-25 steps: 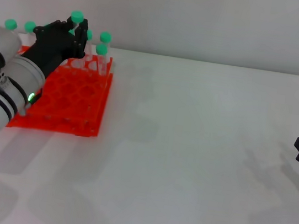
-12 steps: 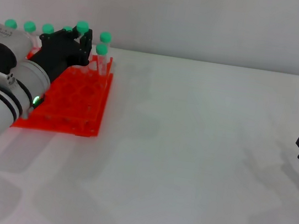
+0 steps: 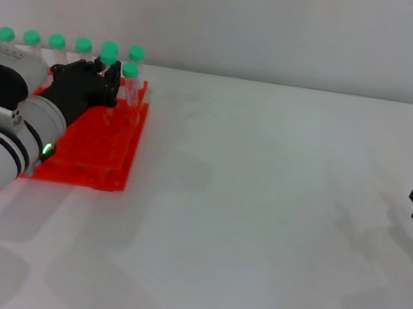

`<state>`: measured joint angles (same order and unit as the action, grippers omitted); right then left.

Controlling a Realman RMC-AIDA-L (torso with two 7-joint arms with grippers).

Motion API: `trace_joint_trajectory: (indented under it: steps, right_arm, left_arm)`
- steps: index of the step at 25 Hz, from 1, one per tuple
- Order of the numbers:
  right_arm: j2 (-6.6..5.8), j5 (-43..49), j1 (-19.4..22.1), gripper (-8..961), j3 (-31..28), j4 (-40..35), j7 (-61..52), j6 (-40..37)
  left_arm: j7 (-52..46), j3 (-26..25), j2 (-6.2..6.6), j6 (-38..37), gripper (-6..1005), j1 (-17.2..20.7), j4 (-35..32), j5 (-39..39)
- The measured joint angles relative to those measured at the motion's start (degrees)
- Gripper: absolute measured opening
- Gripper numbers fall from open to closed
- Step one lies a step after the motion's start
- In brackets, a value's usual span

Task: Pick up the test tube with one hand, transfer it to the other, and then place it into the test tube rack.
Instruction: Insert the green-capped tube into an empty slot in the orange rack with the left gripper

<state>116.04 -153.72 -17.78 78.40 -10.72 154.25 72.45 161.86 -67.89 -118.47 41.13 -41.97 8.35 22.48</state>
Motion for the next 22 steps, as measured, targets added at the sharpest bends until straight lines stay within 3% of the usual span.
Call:
trace_joint_trajectory:
  steps: [20,22]
  right_arm:
    - [0.01,-0.2,0.4,874,-0.1,0.2,0.0,1.2]
    - [-0.02,-0.3,0.3,874,-0.2,0.2,0.0,1.2]
  left_arm:
    - [0.0,-1.0,-0.46,2.0,269,3.2,0.8,-2.3]
    - [0.0,-1.1,-0.45,2.7,337,4.2,0.9,-2.4]
